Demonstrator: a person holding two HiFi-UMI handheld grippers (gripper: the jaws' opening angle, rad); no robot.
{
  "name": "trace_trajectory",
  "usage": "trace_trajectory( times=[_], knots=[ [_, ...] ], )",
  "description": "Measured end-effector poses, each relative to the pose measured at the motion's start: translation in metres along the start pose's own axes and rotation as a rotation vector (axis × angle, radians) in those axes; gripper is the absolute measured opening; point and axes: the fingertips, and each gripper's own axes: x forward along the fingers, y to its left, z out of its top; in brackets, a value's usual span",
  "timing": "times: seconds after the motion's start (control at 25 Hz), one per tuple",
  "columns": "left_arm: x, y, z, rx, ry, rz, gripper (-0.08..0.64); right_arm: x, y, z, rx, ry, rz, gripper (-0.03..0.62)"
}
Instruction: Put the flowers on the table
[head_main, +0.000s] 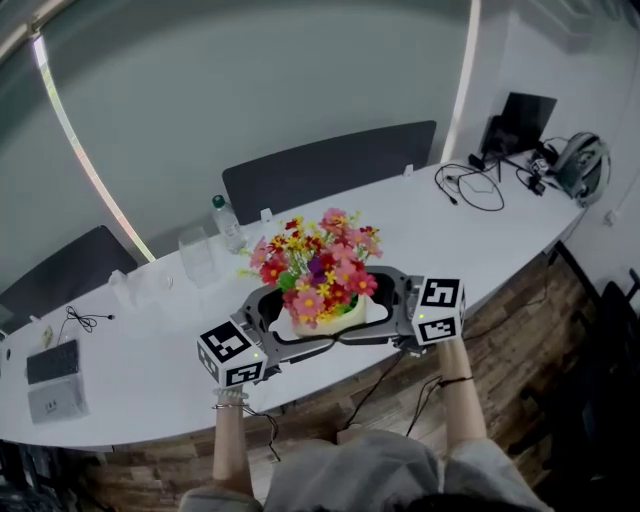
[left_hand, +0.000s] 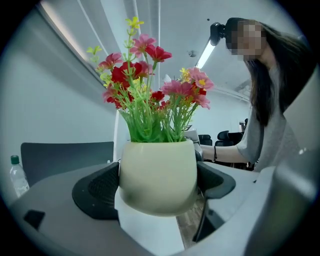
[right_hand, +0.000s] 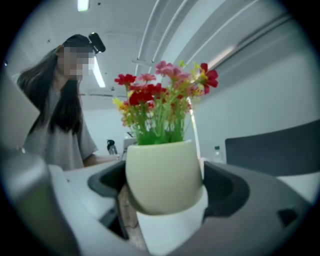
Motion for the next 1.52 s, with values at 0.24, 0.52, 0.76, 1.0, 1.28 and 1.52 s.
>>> trace_trajectory(
  times=[0.24,0.52,0.76,1.0,1.28,1.52],
  knots=[
    [0.029,0.020,-0.001,0.001,-0.013,0.027,0.486,-0.017,-0.031,-0.001,-0.019,0.022,0.020,0.477],
    [0.046,0.040,-0.013,-0.004,0.004,0.067,0.485,-0.021,-0.057,-0.012,-0.019,0.039,0.057,0.477],
    [0.043,0.065,-0.026,-0.064,0.039,0.063,0.486,-0.006,-0.079,-0.020,0.029,0.044,0.064,0.477],
    [0.050,0.097,-0.041,-0.096,0.053,0.059,0.485,0.003,-0.112,-0.032,0.066,0.039,0.065,0.477],
    [0.061,0.122,-0.075,-0.105,0.106,0.062,0.485,0.011,-0.140,-0.064,0.079,0.081,0.076,0.477],
    [0.069,0.135,-0.098,-0.150,0.094,0.054,0.485,0.013,-0.157,-0.084,0.105,0.078,0.068,0.477]
  ],
)
